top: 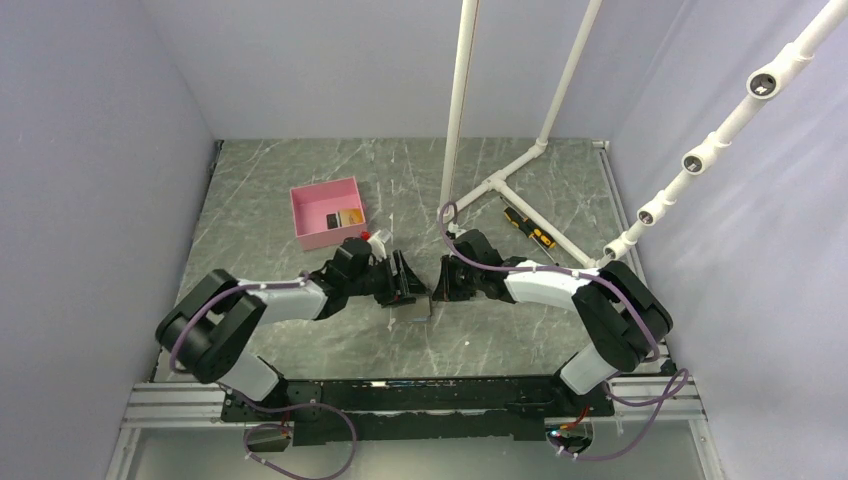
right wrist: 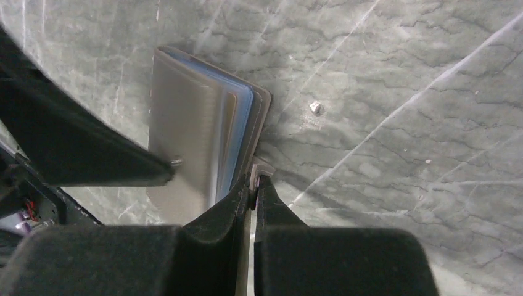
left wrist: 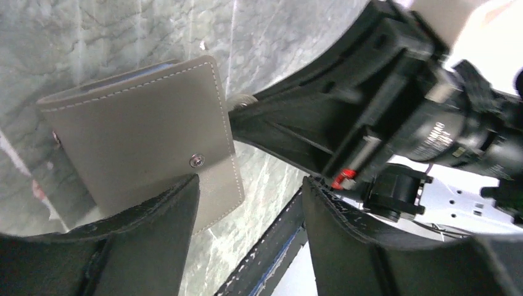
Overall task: Put the credit cards into the card holder
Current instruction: Close the card holder at the center of the board.
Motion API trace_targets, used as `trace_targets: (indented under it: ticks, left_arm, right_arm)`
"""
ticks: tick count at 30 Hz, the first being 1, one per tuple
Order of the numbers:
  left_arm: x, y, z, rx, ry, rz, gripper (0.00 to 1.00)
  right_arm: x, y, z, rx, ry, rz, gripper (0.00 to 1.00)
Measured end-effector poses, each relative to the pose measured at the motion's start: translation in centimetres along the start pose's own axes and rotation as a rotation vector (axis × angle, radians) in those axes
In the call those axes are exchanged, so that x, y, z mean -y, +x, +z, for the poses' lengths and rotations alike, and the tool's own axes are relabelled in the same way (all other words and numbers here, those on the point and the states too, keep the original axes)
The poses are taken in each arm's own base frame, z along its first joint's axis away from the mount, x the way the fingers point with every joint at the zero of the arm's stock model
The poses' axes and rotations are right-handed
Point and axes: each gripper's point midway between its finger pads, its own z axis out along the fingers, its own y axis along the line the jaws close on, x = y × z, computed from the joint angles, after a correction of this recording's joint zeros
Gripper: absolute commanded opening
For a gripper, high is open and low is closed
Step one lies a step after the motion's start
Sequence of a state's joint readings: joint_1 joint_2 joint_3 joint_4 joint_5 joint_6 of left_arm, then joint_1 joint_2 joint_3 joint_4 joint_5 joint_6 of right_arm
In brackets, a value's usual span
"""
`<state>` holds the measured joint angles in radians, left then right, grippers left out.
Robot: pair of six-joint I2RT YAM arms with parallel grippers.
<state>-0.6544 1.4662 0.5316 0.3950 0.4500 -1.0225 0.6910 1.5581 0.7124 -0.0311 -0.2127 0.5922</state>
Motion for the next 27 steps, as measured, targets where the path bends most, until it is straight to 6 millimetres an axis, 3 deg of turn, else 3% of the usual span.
trace_targets:
  ticks: [3, 7, 13, 19, 27]
  left_arm:
    - [-0.8, 0.5, 1.3, -0.033, -0.022, -0.023, 0.54]
    - [-2.0, 1.1, 1.9, -0.049, -0.055, -0.056, 0.36]
    - [-3.5, 1.5, 1.8, -0.050, -0.114, -0.084, 0.15]
    - [-4.7, 1.9, 1.4, -0.047, -0.170, -0.101, 0.01]
    - [-4.7, 1.9, 1.4, -0.046, -0.176, -0.099, 0.00]
  right_arm:
    - [-0.2, 0.0, 0.0, 0.001, -0.008, 0.011, 0.21]
    - [0.1, 0.1, -0.6, 0.007, 0.006, 0.009, 0.31]
    - [0.0, -0.3, -1.7, 0.036, 0.012, -0.019, 0.30]
    - [0.3, -0.1, -1.7, 0.026, 0.018, -0.038, 0.17]
    - [0.3, 0.0, -1.7, 0.021, 0.021, -0.043, 0.26]
